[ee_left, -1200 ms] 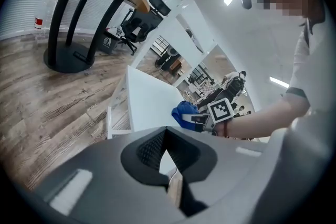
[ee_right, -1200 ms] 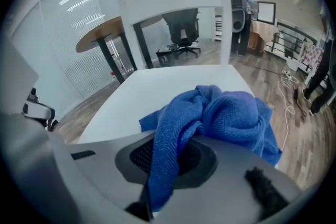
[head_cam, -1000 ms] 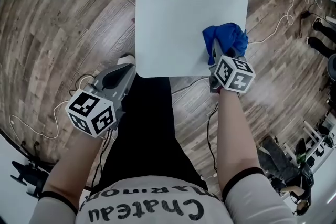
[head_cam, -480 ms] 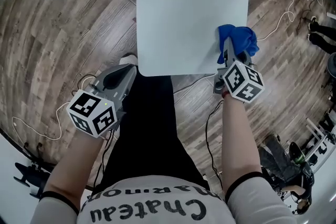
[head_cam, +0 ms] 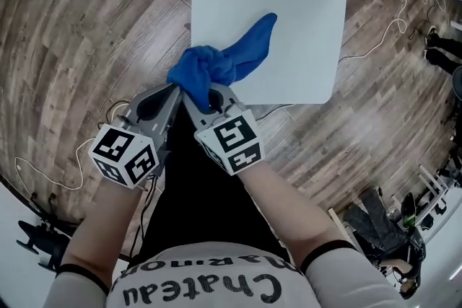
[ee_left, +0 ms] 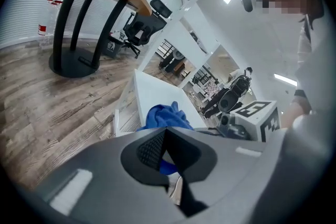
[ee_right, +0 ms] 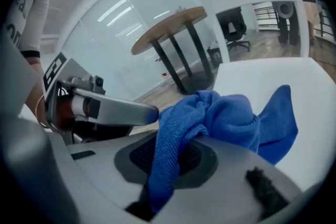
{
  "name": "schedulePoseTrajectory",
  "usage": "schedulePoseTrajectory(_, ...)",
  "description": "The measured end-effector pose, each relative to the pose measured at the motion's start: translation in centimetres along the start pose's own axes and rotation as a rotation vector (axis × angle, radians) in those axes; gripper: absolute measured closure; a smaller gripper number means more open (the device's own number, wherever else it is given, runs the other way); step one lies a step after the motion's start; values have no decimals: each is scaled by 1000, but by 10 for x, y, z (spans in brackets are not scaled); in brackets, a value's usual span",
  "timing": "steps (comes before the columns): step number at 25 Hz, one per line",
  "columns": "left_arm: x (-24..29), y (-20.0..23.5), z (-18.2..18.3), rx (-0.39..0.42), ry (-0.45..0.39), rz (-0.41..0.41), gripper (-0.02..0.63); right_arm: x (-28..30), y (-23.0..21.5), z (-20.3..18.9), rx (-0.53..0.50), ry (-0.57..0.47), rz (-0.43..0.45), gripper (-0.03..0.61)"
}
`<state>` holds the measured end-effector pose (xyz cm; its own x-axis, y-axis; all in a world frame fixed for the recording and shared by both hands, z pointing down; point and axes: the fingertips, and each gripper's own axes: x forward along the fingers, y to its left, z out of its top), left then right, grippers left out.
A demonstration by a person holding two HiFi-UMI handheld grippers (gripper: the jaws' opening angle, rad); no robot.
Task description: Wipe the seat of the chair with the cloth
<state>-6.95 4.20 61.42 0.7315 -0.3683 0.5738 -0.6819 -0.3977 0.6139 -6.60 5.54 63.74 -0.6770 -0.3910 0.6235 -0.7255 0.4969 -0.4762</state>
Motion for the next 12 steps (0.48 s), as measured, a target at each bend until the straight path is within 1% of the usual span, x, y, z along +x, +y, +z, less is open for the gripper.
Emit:
schedulePoseTrajectory(3,-4,8,-6,-10,14,13,609,12,7,-19,-52,88,3,520)
schedulePoseTrajectory(6,-3,9,-10,-23,19,19,609,9,-10,-42,-116,186,-29,520)
schedulePoseTrajectory(9,0,4,-12,-25,24,8,609,-5,-28,-51,-164,196,-66,520)
schedulePoseTrajectory(12,5,-2,-12,-17,32,-4,609,-21,-50,-53,-133,176,-127,522)
